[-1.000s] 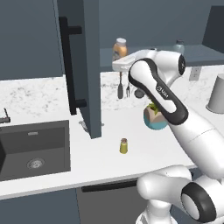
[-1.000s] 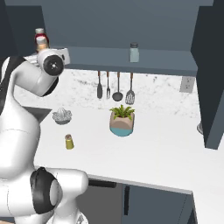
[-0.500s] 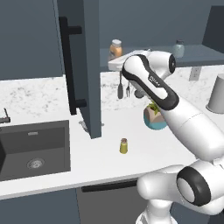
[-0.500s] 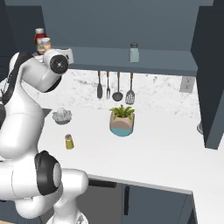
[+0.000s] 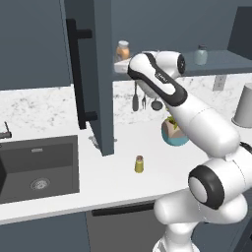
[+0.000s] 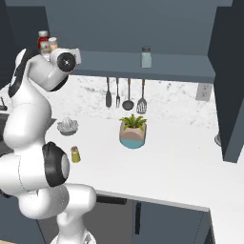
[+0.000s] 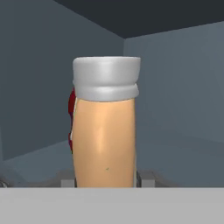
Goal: Put the shaker and condiment bottle from the counter next to their counterparts in the cabinet.
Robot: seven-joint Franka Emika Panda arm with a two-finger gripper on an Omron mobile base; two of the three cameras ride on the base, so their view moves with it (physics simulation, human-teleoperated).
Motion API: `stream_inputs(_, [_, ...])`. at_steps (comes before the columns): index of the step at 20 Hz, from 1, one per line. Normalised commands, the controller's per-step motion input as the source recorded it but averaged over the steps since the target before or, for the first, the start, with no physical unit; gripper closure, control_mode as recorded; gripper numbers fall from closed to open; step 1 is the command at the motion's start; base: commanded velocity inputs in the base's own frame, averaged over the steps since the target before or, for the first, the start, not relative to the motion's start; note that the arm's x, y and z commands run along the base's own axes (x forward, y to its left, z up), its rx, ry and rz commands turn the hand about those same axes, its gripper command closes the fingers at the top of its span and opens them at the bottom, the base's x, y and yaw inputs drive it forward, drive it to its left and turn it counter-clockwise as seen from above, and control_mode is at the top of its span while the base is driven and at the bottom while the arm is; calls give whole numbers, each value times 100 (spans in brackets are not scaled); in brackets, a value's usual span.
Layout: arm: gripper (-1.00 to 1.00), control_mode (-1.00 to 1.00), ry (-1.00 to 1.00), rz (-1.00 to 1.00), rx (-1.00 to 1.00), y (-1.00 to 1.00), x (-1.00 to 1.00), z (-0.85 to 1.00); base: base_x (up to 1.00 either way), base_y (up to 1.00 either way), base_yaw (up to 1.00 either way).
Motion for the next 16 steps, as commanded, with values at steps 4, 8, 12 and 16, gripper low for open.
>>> stream_inputs(4, [100,-100,0,0,0,0,45,-4,0,0,0])
stream_inputs(8, [100,-100,0,0,0,4,40,-12,0,0,0])
stream_inputs(12, [100,-100,0,0,0,13,39,-12,0,0,0])
stream_inputs(16, [100,-100,0,0,0,17,38,-14,0,0,0])
